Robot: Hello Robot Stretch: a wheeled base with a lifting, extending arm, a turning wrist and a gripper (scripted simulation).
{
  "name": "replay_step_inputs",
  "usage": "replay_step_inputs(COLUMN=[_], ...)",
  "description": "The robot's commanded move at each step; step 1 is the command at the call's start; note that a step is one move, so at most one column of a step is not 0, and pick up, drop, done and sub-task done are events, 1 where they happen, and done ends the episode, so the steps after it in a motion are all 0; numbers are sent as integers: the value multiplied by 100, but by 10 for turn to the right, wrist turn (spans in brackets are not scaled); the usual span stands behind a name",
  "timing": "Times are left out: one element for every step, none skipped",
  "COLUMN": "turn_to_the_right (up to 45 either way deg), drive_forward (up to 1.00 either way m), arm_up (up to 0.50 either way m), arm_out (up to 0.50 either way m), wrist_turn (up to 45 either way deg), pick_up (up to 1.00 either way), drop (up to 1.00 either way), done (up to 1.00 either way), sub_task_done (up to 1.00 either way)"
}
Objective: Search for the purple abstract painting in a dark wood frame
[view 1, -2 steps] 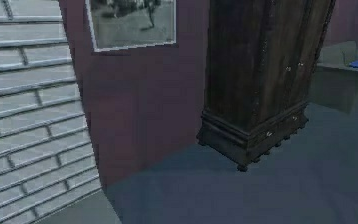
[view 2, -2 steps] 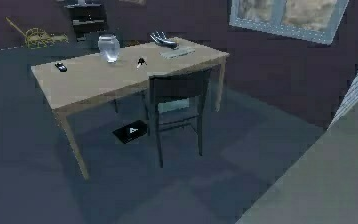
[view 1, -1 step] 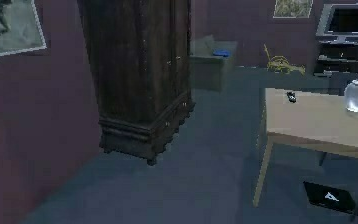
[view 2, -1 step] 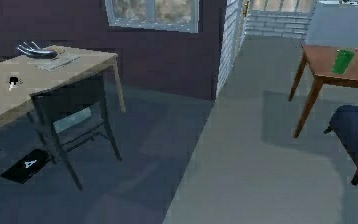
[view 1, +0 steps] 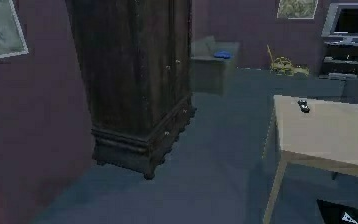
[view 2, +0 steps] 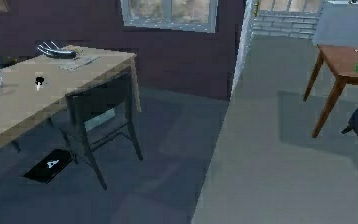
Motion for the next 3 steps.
replay_step_inputs(turn_to_the_right=[0,240,0], drive_forward=[80,0,100], arm_up=[0,0,0], arm_out=[0,0,0], wrist_turn=[0,0,0], pick_up=[0,0,0], drop=[0,0,0], done=[0,0,0], sub_task_done=[0,0,0])
